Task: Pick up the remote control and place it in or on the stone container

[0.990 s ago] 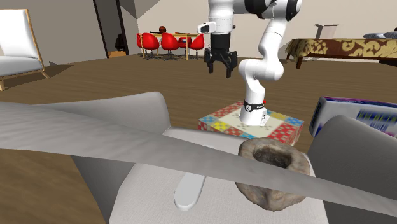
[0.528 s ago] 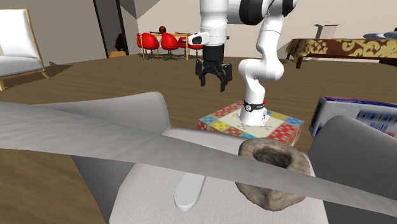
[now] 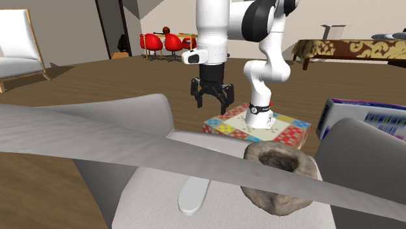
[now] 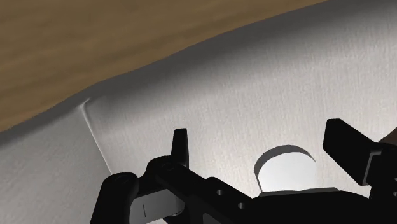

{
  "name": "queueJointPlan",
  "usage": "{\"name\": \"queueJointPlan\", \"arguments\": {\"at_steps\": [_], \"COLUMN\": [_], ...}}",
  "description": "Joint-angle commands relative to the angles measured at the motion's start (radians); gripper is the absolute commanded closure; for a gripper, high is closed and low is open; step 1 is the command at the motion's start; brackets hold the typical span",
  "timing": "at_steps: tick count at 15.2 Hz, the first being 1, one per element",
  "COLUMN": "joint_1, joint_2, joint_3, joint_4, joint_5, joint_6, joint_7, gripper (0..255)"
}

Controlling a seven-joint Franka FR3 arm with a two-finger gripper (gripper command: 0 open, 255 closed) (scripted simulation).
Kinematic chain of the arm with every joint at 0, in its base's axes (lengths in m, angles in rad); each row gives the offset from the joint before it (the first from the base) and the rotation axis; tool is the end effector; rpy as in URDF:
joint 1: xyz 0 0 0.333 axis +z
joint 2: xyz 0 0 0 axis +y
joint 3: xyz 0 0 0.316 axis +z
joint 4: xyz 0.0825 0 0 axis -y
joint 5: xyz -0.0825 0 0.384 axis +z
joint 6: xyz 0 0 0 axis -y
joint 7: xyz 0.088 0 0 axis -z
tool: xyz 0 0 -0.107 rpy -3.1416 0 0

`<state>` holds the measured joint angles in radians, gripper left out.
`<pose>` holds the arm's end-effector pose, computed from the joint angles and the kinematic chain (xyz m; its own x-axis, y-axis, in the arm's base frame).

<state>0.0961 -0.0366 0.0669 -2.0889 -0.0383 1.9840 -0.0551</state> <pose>0.5233 0.0839 0.4343 0.9705 0.2307 -0.0705 0.2334 -0.9718 0.0326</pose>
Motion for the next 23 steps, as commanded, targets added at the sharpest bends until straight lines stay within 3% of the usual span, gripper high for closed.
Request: {"name": "queueJointPlan", "arguments": {"at_steps": [1,14,23], "joint_1": [0.012,0.091,0.092], "joint_2": [0.076,0.533,0.571], "joint_3": [0.012,0.061,0.057], "joint_4": [0.072,0.559,0.513], "joint_5": [-0.003,-0.052,-0.059], "joint_6": [0.013,0.03,0.113], "joint_7": [-0.001,-0.032,-0.028], "gripper": [0,0,0]}}
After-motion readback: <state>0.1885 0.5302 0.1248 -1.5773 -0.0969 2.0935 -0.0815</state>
